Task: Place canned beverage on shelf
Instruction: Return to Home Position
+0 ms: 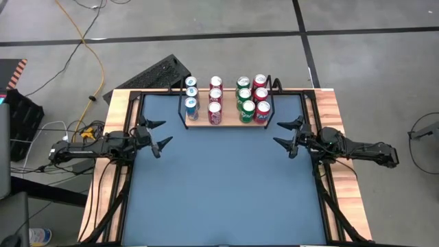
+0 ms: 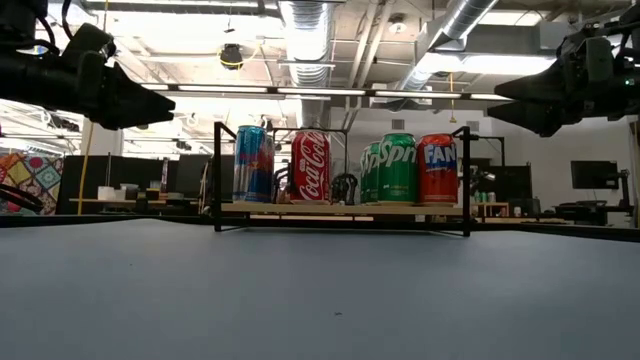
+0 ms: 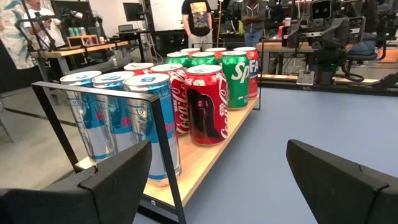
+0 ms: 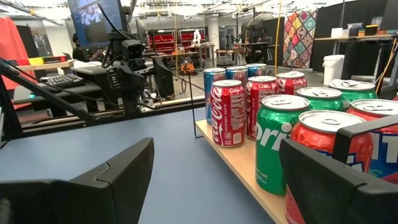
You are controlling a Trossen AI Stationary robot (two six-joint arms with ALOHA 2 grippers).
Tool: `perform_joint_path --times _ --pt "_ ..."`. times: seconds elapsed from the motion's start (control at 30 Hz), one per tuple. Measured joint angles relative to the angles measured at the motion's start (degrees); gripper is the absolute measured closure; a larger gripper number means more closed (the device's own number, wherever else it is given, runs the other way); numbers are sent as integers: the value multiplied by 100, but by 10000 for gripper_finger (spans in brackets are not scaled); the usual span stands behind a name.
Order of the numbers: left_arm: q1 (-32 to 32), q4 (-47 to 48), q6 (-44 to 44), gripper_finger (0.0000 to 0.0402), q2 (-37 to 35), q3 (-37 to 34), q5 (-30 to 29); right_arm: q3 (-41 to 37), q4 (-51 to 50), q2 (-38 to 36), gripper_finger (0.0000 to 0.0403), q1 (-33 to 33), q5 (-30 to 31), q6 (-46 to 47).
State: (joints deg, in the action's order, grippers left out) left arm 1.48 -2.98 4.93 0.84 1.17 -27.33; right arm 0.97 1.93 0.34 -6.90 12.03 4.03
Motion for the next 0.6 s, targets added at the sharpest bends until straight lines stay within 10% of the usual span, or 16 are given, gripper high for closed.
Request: perform_joint_path --times 0.6 --pt "0 -4 0 42 7 -4 0 -2 0 2 65 0 0 2"
